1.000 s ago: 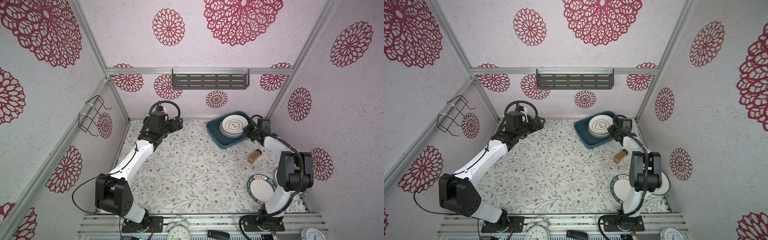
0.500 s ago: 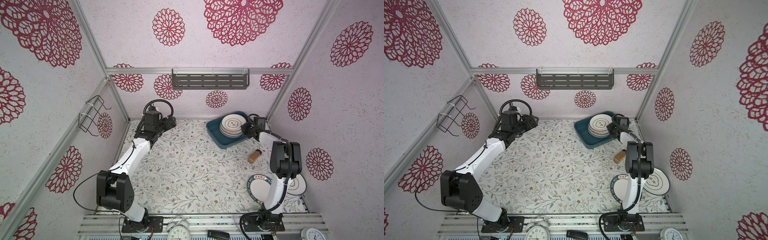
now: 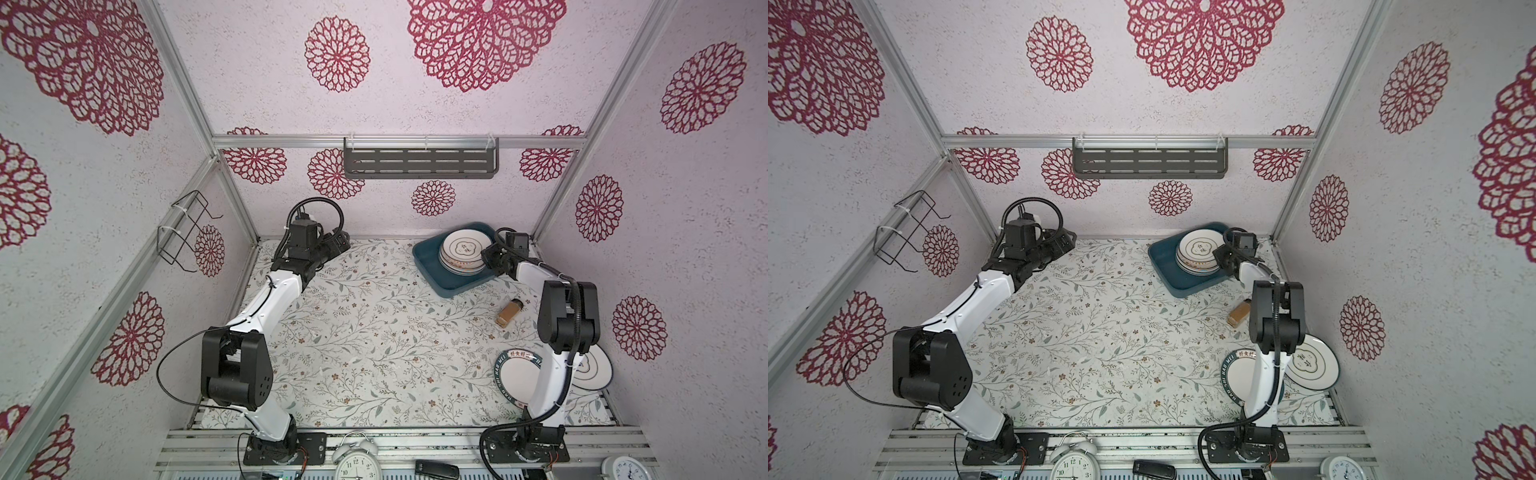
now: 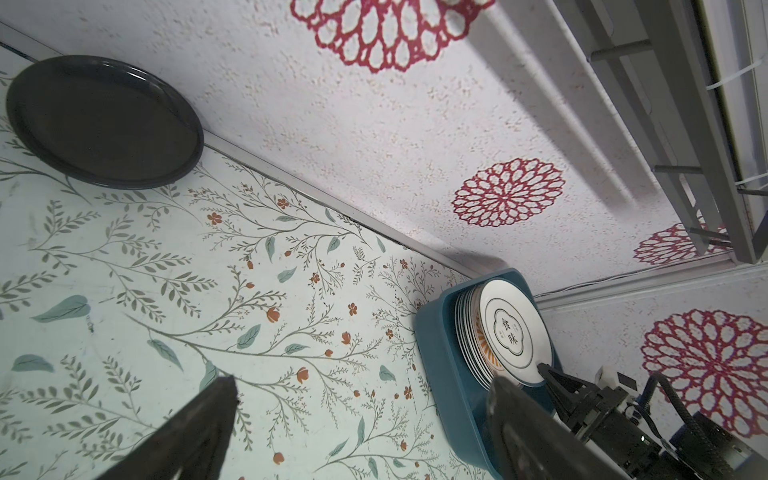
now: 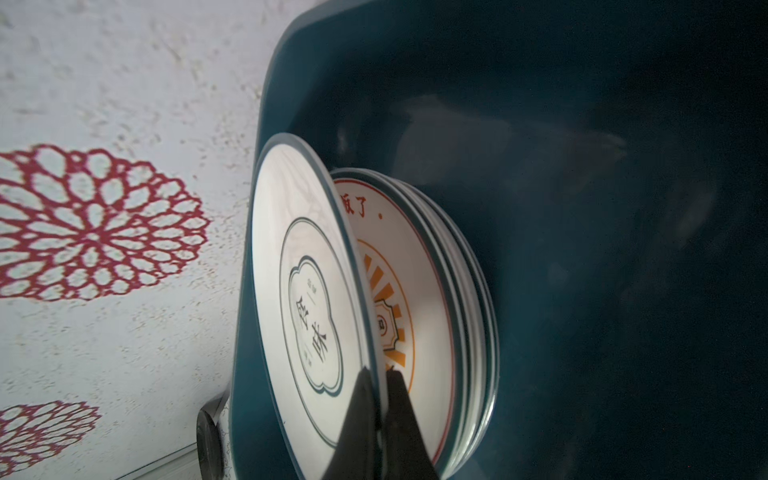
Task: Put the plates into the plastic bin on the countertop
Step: 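Lower the white plate onto the stack in the bin with the right gripper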
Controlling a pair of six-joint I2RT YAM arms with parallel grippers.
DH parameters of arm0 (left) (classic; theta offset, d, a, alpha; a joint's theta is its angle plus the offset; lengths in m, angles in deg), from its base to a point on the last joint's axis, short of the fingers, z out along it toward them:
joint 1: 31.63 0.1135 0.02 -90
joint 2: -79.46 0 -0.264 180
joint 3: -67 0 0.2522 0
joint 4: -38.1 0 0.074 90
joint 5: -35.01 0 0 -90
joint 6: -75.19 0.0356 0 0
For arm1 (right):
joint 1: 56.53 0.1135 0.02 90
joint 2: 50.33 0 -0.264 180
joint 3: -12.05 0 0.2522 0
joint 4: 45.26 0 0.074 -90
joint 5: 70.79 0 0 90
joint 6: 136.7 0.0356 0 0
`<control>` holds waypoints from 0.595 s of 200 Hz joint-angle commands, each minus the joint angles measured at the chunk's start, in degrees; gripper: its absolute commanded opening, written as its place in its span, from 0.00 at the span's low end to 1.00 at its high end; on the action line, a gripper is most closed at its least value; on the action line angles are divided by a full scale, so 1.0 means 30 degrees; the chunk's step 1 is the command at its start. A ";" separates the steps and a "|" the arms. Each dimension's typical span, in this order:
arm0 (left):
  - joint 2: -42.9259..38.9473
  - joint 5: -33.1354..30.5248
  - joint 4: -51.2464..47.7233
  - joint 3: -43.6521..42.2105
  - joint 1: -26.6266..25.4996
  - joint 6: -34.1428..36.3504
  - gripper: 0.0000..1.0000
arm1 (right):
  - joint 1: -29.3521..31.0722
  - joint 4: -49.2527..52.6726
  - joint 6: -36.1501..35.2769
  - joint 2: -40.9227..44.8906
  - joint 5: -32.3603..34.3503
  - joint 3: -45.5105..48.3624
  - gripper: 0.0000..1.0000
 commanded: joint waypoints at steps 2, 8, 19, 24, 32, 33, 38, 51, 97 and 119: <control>0.0410 0.0509 0.0666 0.0715 0.0148 -0.0085 0.97 | 0.0105 0.0111 -0.0267 0.0195 -0.0247 -0.0891 0.00; 0.0485 0.0557 0.0639 0.0797 0.0156 -0.0091 0.97 | 0.0133 0.0164 -0.0269 0.0195 -0.0251 -0.0889 0.00; 0.0609 0.0682 0.0650 0.0903 0.0187 -0.0123 0.97 | 0.0155 0.0190 -0.0278 0.0175 -0.0311 -0.0918 0.00; 0.0633 0.0720 0.0681 0.0918 0.0185 -0.0136 0.97 | 0.0189 0.0223 -0.0297 0.0151 -0.0336 -0.0941 0.01; 0.0678 0.0786 0.0745 0.0919 0.0207 -0.0125 0.97 | 0.0215 0.0245 -0.0298 0.0111 -0.0407 -0.0974 0.02; 0.0671 0.0812 0.0764 0.0904 0.0211 -0.0138 0.97 | 0.0219 0.0256 -0.0301 0.0109 -0.0416 -0.0975 0.02; 0.0719 0.0932 0.0853 0.0890 0.0215 -0.0149 0.97 | 0.0200 0.0266 -0.0298 0.0077 -0.0467 -0.1020 0.03; 0.0817 0.1180 0.1050 0.0909 0.0252 -0.0318 0.97 | 0.0247 0.0589 -0.0320 -0.0008 -0.0513 -0.1221 0.04; 0.0973 0.1465 0.1526 0.0630 0.0303 -0.0553 0.97 | 0.0310 0.2055 -0.0695 0.0047 -0.0513 -0.1778 0.21; 0.1088 0.1686 0.1648 0.0567 0.0361 -0.0619 0.97 | 0.0288 0.2652 -0.0899 0.0045 -0.0571 -0.2049 0.31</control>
